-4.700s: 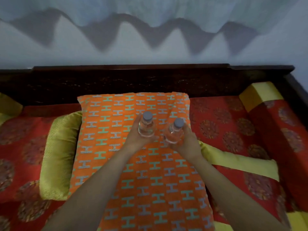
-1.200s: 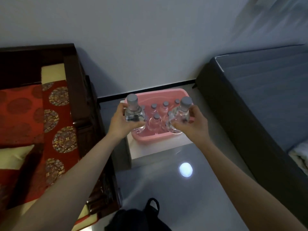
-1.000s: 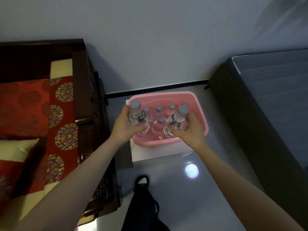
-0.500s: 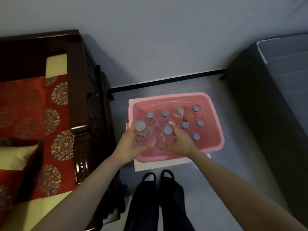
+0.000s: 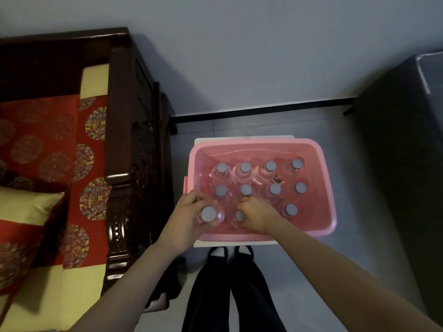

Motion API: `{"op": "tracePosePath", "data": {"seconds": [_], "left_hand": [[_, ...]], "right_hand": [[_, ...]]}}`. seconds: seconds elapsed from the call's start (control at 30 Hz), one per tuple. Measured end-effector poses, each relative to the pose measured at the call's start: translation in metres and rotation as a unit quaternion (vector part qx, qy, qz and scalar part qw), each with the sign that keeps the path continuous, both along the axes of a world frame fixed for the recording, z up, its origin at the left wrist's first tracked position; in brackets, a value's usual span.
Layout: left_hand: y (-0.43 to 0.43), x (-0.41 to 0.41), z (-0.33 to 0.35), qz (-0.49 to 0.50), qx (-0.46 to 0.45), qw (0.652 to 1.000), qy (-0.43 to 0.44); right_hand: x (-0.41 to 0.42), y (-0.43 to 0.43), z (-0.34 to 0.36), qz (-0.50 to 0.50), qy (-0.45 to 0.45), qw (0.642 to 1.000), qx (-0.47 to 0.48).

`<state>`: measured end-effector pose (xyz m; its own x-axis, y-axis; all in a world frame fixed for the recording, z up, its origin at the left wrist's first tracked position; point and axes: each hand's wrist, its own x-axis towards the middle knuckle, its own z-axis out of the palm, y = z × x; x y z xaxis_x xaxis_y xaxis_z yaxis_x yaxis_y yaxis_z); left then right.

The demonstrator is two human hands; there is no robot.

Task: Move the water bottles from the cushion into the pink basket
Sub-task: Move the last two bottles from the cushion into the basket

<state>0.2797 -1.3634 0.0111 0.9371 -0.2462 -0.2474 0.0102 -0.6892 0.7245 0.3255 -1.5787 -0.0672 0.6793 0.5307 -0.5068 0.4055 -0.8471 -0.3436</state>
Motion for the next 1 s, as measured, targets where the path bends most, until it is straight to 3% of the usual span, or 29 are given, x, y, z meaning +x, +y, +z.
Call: {"op": "tracePosePath", "data": {"seconds": [0.23, 0.4, 0.6, 1.0], "left_hand": [[-0.010, -0.001, 0.008, 0.014, 0.082, 0.997, -0.007], [-0.023, 0.009, 0.004, -0.067, 0.209, 0.975, 0.017], [-0.043, 0.017, -0.009, -0.118, 0.282, 0.951, 0.041], [-0.045, 0.039, -0.027, -0.153, 0.290, 0.933, 0.147]], "right_hand": [[0.000, 0.003, -0.002, 0.004, 0.008, 1.000, -0.024], [0.002, -0.004, 0.008, -0.021, 0.015, 1.000, -0.012], [0.007, -0.038, 0.024, -0.091, -0.023, 0.995, 0.018], [0.008, -0.053, 0.034, -0.149, -0.041, 0.985, 0.075]]}}
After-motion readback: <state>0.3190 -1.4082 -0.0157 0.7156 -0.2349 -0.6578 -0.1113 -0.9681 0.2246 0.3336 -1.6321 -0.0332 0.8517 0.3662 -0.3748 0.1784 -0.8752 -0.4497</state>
